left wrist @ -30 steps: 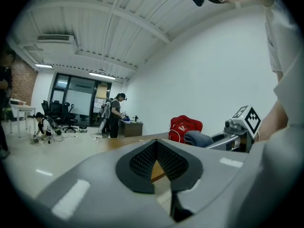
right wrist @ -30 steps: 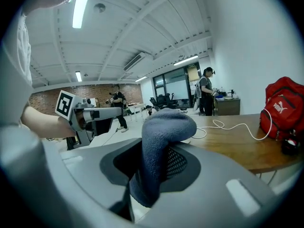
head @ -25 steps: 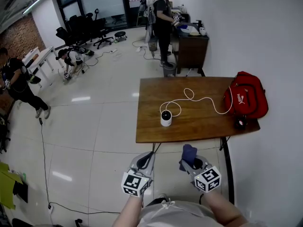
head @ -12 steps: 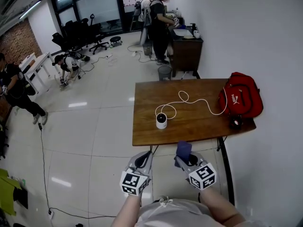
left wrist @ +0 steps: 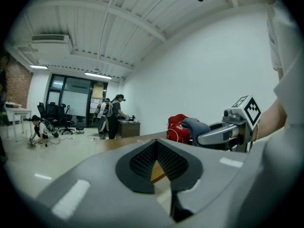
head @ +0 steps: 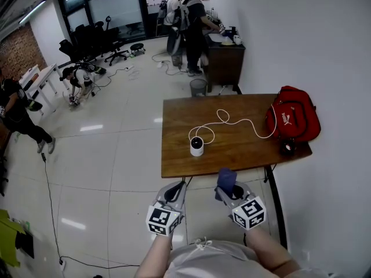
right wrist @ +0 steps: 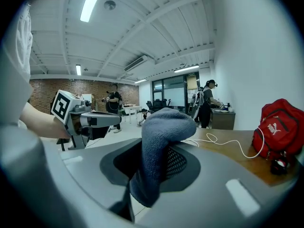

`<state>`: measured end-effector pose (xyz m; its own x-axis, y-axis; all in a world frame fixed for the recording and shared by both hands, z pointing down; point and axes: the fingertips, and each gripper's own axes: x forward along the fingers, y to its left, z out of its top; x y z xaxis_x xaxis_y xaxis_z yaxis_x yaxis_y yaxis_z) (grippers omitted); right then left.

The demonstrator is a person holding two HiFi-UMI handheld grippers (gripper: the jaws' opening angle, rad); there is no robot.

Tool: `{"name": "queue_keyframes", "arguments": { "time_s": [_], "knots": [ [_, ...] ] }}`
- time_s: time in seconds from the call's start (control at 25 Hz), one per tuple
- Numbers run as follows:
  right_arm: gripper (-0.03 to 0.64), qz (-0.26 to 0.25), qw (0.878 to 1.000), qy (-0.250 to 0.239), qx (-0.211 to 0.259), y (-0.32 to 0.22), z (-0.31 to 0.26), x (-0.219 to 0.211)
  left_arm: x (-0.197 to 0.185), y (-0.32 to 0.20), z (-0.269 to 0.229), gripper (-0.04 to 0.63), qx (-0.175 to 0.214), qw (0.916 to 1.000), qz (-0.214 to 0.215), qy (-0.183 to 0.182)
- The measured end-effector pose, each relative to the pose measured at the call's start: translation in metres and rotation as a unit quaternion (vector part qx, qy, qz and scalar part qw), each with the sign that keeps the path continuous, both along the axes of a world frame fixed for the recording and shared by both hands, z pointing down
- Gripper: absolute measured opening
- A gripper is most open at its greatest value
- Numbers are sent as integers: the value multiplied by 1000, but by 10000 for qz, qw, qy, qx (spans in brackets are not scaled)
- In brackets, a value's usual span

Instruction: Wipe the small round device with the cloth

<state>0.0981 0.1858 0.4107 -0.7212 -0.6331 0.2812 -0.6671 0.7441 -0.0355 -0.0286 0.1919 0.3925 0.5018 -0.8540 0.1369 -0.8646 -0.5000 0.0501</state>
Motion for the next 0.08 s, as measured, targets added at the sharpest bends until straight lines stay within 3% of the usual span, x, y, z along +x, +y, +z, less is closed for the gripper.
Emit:
{"name": "queue_keyframes", "arguments": {
  "time_s": [0.08],
  "knots": [
    [106,37,10000,-6,15,-3,-1,-1,0,-2,3,6,-10,10000,95,24]
  ]
}}
